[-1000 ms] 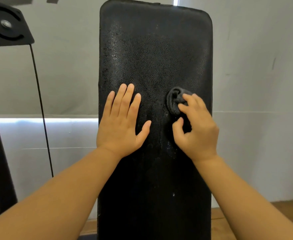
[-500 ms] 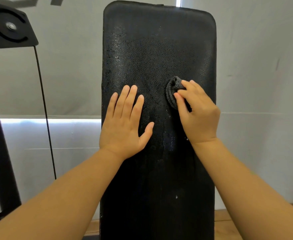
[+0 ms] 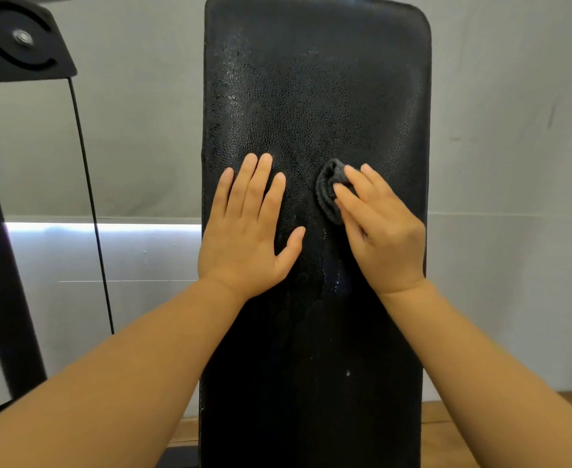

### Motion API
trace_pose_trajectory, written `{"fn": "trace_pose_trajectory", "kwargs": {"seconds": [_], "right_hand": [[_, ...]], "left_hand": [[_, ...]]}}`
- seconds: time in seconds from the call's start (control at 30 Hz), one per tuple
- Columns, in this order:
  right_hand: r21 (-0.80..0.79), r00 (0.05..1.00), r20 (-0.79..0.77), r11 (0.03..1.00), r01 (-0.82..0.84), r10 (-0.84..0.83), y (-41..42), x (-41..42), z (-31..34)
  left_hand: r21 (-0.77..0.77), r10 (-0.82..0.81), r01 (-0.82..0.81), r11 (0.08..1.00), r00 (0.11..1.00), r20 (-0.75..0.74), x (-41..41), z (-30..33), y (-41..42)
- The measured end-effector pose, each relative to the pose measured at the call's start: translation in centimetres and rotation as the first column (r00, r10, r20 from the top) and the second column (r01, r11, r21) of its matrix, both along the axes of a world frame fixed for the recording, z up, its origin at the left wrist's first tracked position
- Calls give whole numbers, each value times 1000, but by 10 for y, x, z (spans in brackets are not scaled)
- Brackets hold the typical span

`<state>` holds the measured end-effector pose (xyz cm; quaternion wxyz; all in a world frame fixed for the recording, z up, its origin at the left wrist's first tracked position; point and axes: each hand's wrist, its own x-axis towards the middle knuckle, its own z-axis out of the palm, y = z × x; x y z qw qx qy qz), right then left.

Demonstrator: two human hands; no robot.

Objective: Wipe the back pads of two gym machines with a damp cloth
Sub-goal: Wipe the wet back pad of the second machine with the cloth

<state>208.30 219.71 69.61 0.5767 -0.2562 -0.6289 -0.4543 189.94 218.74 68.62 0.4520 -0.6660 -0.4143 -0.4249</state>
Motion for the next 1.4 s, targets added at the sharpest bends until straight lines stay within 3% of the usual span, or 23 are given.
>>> {"fn": "trace_pose_trajectory", "kwargs": {"seconds": [0.27, 0.5, 0.73, 0.83, 0.93, 1.07, 1.23, 1.3, 1.4], "right_hand": [[-16, 997, -73, 999, -28, 27, -1, -15, 8], [-90, 999, 7, 995, -46, 47, -18, -16, -33], [-25, 998, -4, 997, -70, 70, -2, -34, 10], [-94, 994, -12, 990, -105, 105, -5, -32, 0], [-249, 968, -93, 936, -250, 233, -13, -28, -3], [-341, 939, -107, 875, -342, 325, -20, -25, 0], [-404, 927, -98, 837, -370, 363, -21, -20, 1], [-432, 932, -80, 830, -352, 354, -22, -18, 2], [-396, 982, -9, 901, -177, 188, -20, -7, 2]], "left_hand": [[-20, 11, -12, 1000, 1000, -5, -1, 0, 0], [-21, -43, 43, 999, 999, 1, -2, 0, -1], [-8, -123, 123, 992, 992, -19, -3, 0, -1], [-10, -119, 119, 993, 992, -37, -4, 0, -1], [-18, -99, 98, 995, 993, -61, -4, 0, -2], [1, -91, 91, 996, 993, -69, -4, 1, -2], [87, -109, 130, 988, 970, -215, -2, 1, 2], [92, -122, 146, 985, 966, -226, -2, 0, 4], [91, -140, 161, 983, 968, -207, -2, 1, 5]]}}
